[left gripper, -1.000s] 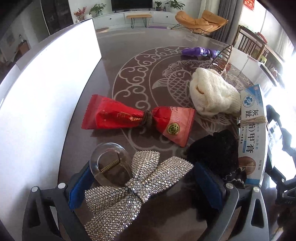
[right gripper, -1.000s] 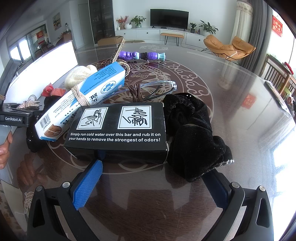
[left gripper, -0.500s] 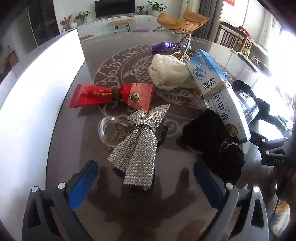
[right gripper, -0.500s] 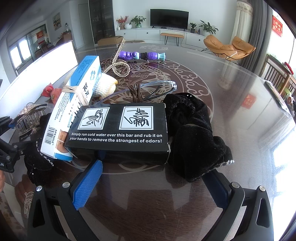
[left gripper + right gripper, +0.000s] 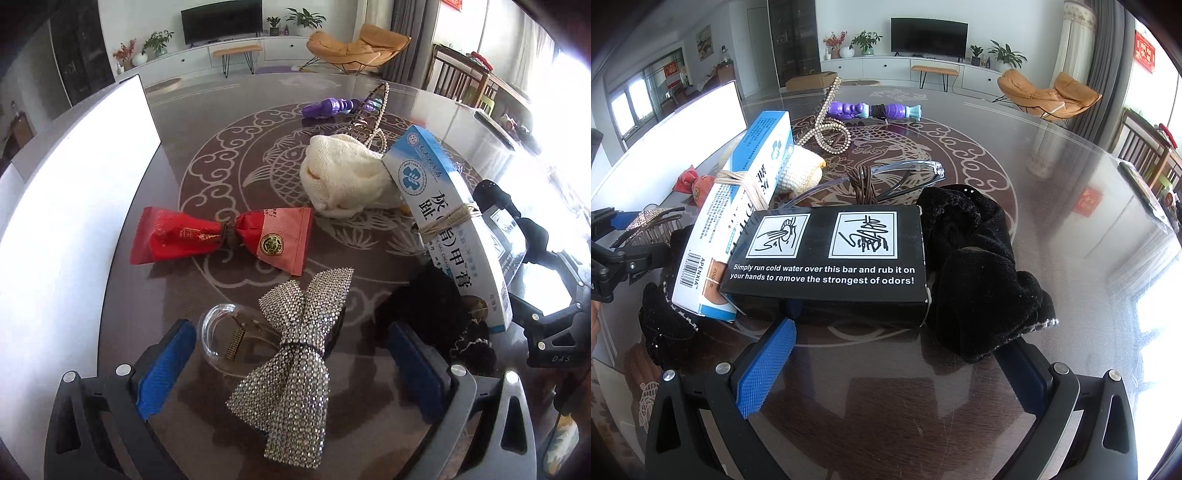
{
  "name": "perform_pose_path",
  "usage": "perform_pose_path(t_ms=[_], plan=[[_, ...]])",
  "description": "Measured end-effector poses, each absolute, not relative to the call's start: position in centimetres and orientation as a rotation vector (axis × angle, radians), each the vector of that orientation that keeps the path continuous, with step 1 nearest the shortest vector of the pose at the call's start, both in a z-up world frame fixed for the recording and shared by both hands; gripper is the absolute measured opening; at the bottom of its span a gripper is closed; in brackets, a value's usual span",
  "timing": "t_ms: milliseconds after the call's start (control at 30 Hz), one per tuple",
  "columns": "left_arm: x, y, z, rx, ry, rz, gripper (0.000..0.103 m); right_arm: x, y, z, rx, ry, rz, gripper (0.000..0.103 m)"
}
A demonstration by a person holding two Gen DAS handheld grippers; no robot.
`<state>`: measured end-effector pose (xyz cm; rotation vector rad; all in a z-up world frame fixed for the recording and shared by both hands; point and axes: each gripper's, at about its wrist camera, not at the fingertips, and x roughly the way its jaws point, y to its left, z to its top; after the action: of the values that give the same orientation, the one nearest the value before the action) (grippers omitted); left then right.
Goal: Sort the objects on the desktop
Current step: 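Close the left tool on the rhinestone bow and clear claw clip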
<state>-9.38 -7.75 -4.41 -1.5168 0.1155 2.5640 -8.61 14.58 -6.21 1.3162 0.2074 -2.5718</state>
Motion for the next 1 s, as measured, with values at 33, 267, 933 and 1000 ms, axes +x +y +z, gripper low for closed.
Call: perform_pose_path(t_ms=[33,267,933,1000], plan=[[-9.6,-7.5,-4.7,-1.528,0.122,2.566,0.103,-8.6,14.6,-6.2,1.316,0.207,-2.572,0.103],[-9.9,-6.6,-5.2,-1.548,0.160,2.567,0.103,-8.6,14.6,-6.2,1.316,0.207,-2.572,0.103],[-4.7,-8.1,-4.1,-1.472,0.097,2.566,0.048,-8.6,14.6,-6.2,1.316,0.207,-2.572,0.103],[-3.8,-9.0,-3.9,-1.470,0.067,2.593,0.048,-8.6,14.6,-6.2,1.316,0.207,-2.572,0.103]])
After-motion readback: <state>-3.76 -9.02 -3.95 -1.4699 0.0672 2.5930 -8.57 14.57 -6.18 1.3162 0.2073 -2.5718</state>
